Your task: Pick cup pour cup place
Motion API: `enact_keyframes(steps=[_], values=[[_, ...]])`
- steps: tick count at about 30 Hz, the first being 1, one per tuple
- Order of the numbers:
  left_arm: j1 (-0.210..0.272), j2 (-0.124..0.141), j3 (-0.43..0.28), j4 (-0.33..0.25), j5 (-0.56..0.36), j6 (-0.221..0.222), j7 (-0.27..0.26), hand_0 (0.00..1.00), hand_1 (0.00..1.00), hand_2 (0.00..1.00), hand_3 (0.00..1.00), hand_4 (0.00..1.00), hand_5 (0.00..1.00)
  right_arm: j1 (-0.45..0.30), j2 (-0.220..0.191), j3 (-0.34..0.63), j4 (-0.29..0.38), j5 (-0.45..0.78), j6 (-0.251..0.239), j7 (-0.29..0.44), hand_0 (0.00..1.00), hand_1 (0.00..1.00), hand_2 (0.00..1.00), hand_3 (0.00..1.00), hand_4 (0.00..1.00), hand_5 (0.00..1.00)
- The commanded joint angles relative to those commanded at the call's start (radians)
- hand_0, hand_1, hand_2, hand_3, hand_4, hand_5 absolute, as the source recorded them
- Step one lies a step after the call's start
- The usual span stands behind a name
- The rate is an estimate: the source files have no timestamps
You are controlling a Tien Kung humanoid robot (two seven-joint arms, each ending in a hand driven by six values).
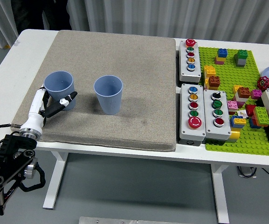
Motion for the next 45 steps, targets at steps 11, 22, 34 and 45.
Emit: enact_keyframes(steps=[11, 22, 34, 45], values=[[-0.007, -0.003, 0.005, 0.006, -0.011, 0.009, -0.003, 0.983, 0.930, 0.998, 0.956, 0.972, 0.436, 0.002, 0.000, 0.003, 0.000, -0.004, 0.002, -0.002, 0.701, 0.628, 0.559, 0.562, 0.002, 0.022], [-0.004, -0.009, 0.020, 0.001, 0.015, 0.074, -0.009, 0.807, 0.749, 0.908, 0.801, 0.884, 0.345, 0.002, 0.000, 0.003, 0.000, -0.005, 0.003, -0.002, 0.701, 0.628, 0.559, 0.562, 0.002, 0.020], [-0.002, -0.017, 0.048, 0.000, -0.031, 0.157, -0.042, 0.627, 0.606, 0.773, 0.615, 0.765, 0.219, 0.002, -0.001, 0.003, 0.000, -0.008, 0.004, -0.003, 0.701, 0.628, 0.560, 0.561, 0.002, 0.019], [0.017, -0.019, 0.049, -0.059, -0.004, 0.204, -0.048, 0.533, 0.557, 0.698, 0.581, 0.691, 0.156, -0.003, 0.000, 0.003, 0.000, -0.010, 0.004, -0.004, 0.701, 0.628, 0.559, 0.562, 0.002, 0.017]])
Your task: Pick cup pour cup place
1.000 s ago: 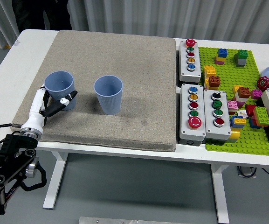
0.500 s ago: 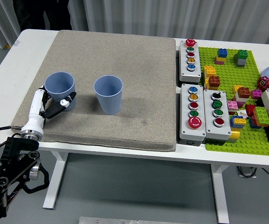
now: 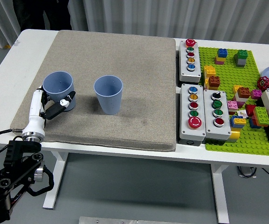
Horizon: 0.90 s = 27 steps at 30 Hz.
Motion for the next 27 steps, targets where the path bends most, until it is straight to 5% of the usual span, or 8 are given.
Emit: enact_keyframes(steps=[14, 27], values=[[-0.018, 0.044, -0.020, -0.152, 0.323, 0.026, 0.099, 0.539, 0.556, 0.690, 0.582, 0.689, 0.150, -0.002, -0.003, 0.000, 0.000, -0.001, -0.001, 0.002, 0.701, 0.628, 0.560, 0.562, 0.002, 0.014], [-0.058, 0.062, 0.007, -0.142, 0.435, 0.025, 0.139, 0.544, 0.556, 0.670, 0.581, 0.695, 0.160, 0.003, -0.005, -0.005, 0.000, 0.008, -0.005, 0.005, 0.701, 0.628, 0.560, 0.562, 0.002, 0.013]])
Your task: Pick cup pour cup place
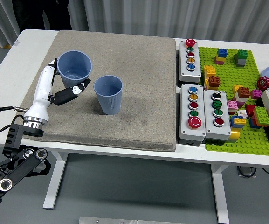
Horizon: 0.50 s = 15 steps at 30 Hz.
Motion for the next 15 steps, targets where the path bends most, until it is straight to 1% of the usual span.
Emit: enact_keyframes(steps=[3, 11, 13, 15], values=[[-0.012, 0.007, 0.000, 0.008, 0.044, -0.001, 0.014, 0.544, 0.556, 0.670, 0.581, 0.695, 0.160, 0.002, -0.001, -0.001, 0.000, 0.001, 0.000, 0.000, 0.701, 0.628, 0.560, 0.562, 0.002, 0.013], [-0.051, 0.028, 0.026, 0.019, 0.152, -0.015, 0.053, 0.545, 0.556, 0.668, 0.576, 0.696, 0.162, 0.005, -0.002, -0.005, 0.000, 0.008, -0.002, 0.001, 0.702, 0.628, 0.560, 0.562, 0.002, 0.014], [-0.061, 0.033, 0.032, 0.020, 0.206, -0.022, 0.070, 0.550, 0.557, 0.667, 0.576, 0.696, 0.161, 0.006, -0.002, -0.006, 0.000, 0.009, -0.003, 0.002, 0.701, 0.628, 0.560, 0.562, 0.002, 0.014], [-0.066, 0.035, 0.032, 0.024, 0.237, -0.023, 0.080, 0.550, 0.557, 0.667, 0.576, 0.696, 0.161, 0.005, -0.002, -0.006, 0.000, 0.010, -0.003, 0.002, 0.701, 0.628, 0.560, 0.562, 0.002, 0.014]])
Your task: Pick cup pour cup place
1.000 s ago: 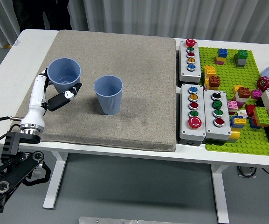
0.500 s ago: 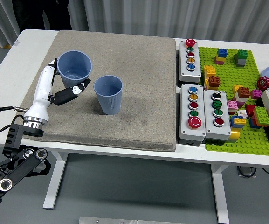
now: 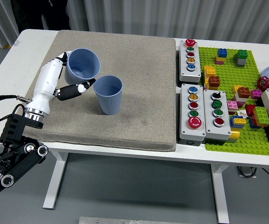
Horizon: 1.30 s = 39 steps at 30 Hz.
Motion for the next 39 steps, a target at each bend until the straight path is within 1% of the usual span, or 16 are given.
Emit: enact_keyframes(steps=[1, 9, 20, 24, 27, 33, 39], values=[[-0.003, 0.001, -0.001, 0.002, 0.028, -0.001, 0.009, 0.550, 0.557, 0.667, 0.576, 0.696, 0.161, 0.000, 0.000, 0.000, 0.000, 0.000, 0.000, 0.000, 0.701, 0.628, 0.560, 0.562, 0.002, 0.014], [-0.017, 0.009, -0.005, 0.008, 0.134, -0.010, 0.046, 0.550, 0.559, 0.663, 0.576, 0.696, 0.163, 0.000, 0.000, 0.001, 0.000, 0.000, 0.000, 0.001, 0.701, 0.628, 0.560, 0.562, 0.002, 0.014], [-0.052, 0.040, 0.017, -0.008, 0.280, -0.032, 0.088, 0.549, 0.559, 0.661, 0.574, 0.699, 0.168, 0.003, -0.001, -0.002, 0.000, 0.006, -0.002, 0.002, 0.701, 0.628, 0.560, 0.562, 0.002, 0.014], [-0.063, 0.052, 0.028, -0.010, 0.306, -0.043, 0.094, 0.551, 0.558, 0.661, 0.573, 0.702, 0.168, 0.003, -0.002, -0.003, 0.000, 0.006, -0.002, 0.002, 0.701, 0.628, 0.559, 0.561, 0.002, 0.014], [-0.073, 0.064, 0.037, -0.015, 0.343, -0.046, 0.108, 0.554, 0.558, 0.661, 0.573, 0.704, 0.170, 0.003, -0.002, -0.003, 0.000, 0.008, -0.003, 0.003, 0.701, 0.628, 0.560, 0.562, 0.002, 0.014], [-0.087, 0.077, 0.058, -0.014, 0.375, -0.049, 0.139, 0.554, 0.559, 0.661, 0.573, 0.709, 0.178, 0.001, -0.002, -0.004, 0.000, 0.009, -0.002, 0.003, 0.702, 0.628, 0.560, 0.562, 0.002, 0.014], [-0.113, 0.100, 0.090, -0.016, 0.413, -0.054, 0.164, 0.554, 0.558, 0.659, 0.573, 0.708, 0.179, 0.002, -0.003, -0.006, 0.000, 0.013, -0.003, 0.003, 0.701, 0.628, 0.560, 0.562, 0.002, 0.014]])
